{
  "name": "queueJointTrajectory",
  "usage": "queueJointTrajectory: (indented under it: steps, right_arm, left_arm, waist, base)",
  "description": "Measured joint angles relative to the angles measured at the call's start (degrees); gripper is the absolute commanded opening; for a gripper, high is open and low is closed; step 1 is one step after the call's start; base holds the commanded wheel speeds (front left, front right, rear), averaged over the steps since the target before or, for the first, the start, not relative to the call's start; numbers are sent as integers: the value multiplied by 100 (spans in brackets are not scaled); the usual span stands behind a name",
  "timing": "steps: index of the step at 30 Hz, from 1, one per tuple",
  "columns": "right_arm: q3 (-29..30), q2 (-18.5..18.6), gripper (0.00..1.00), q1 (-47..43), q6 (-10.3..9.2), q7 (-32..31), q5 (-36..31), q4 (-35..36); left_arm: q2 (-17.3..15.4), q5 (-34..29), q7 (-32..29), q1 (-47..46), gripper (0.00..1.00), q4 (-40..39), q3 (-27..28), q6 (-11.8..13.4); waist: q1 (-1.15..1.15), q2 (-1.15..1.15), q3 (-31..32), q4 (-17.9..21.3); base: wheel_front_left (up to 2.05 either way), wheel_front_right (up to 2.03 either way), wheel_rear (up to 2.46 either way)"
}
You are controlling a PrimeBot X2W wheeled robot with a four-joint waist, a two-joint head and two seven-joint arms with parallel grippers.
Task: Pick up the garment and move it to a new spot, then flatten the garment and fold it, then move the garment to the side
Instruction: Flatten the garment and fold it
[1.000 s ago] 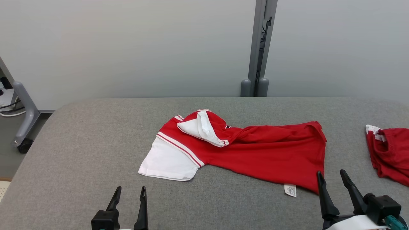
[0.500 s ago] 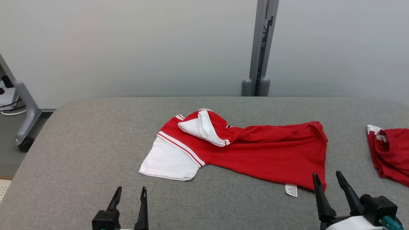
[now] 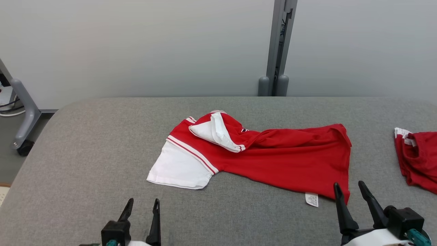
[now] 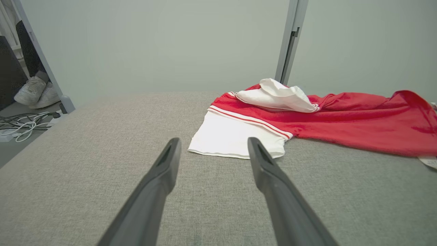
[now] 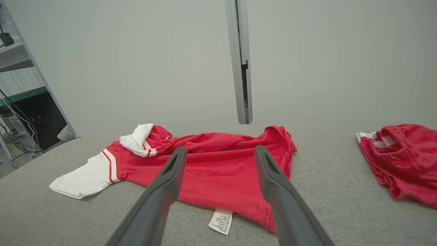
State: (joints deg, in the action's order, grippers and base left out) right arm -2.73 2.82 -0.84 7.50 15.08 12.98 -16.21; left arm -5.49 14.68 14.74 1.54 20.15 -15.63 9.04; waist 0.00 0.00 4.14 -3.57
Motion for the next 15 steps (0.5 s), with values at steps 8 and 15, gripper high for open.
queueJointTrajectory:
  steps: [8, 15]
  right_arm:
    - [-134, -1, 100, 154, -1, 0, -45, 38]
    - [-194, -2, 100, 346, -1, 1, -75, 81]
  left_arm:
    - [-29, 249, -781, -973, 100, 795, 30, -230]
    - [-114, 543, -1329, -1816, 100, 1571, 300, -242]
  waist:
    - [0, 0, -300, 160]
    - [0, 0, -648, 394]
  base:
    - [0, 0, 0]
    - [0, 0, 0]
